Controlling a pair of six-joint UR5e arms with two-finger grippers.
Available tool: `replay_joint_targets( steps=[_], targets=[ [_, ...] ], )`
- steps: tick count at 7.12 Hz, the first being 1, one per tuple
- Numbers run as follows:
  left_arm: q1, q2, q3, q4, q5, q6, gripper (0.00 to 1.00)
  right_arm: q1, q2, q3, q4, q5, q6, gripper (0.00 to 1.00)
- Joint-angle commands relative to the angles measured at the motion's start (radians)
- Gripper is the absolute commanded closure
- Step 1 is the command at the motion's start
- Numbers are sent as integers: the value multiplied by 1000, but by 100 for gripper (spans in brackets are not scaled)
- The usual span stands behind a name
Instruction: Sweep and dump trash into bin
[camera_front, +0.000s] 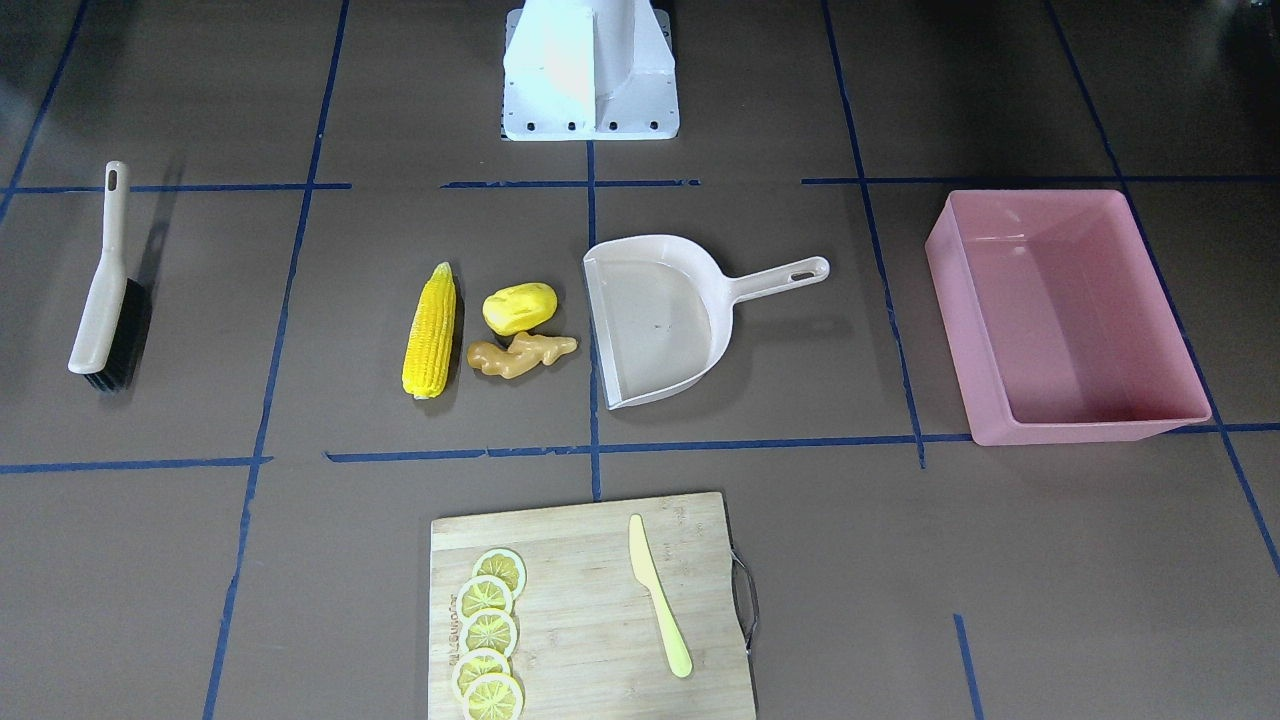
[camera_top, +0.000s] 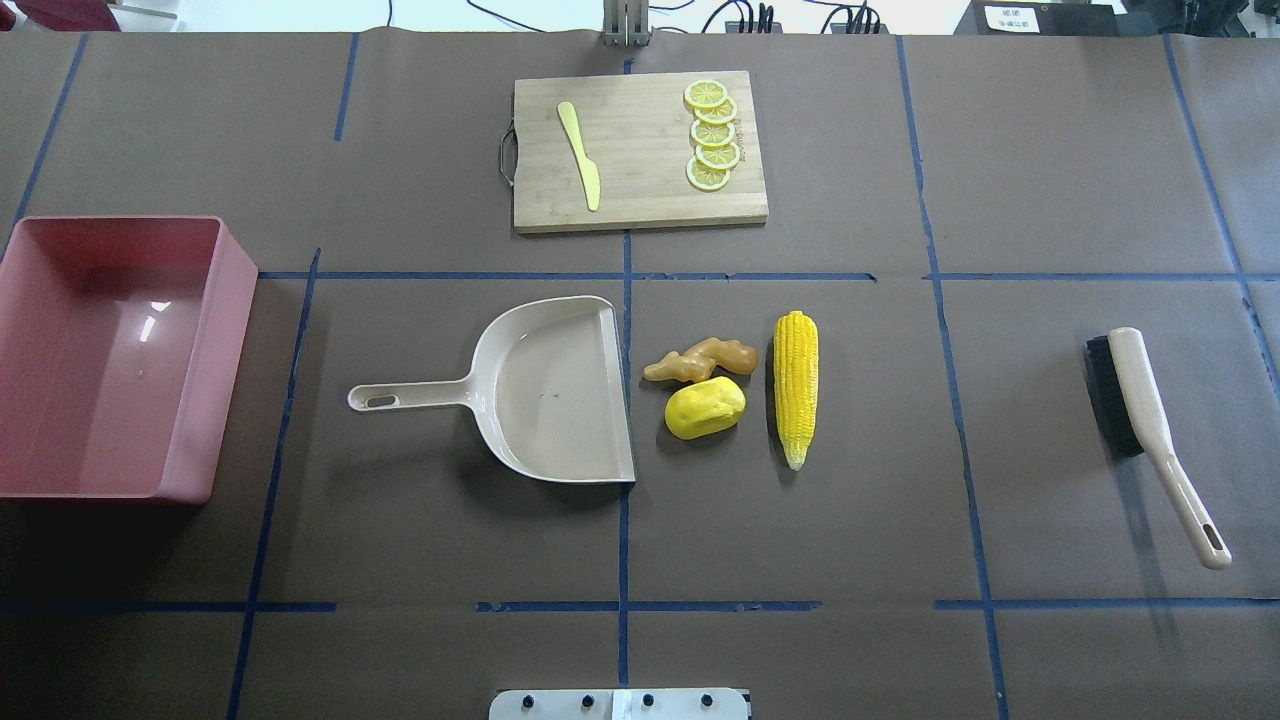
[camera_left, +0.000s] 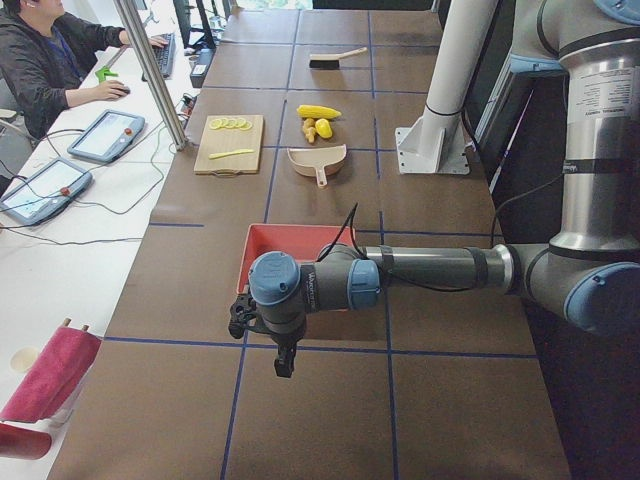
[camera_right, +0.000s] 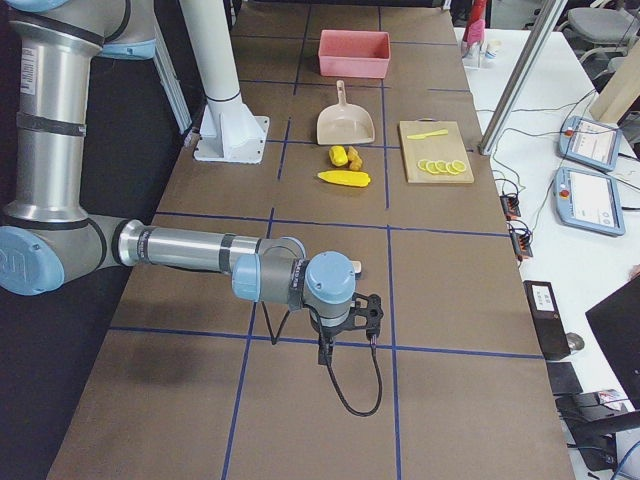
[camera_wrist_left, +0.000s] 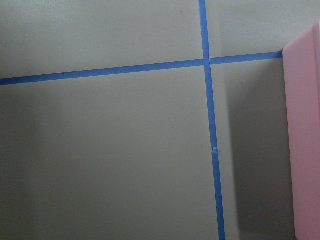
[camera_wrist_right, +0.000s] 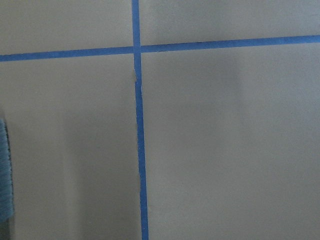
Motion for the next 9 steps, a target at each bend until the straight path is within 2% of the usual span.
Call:
replay_joint_targets(
  steps=[1,6,9],
  targets=[
    [0,0,3,0,0,2,0,0,0,1,0,1,1,0],
    [2,0,-10,-8,0,2,0,0,0,0,0,0,-1,0],
    [5,-3,-20,-92,0,6,0,-1,12,3,0,3,1,0]
  ],
)
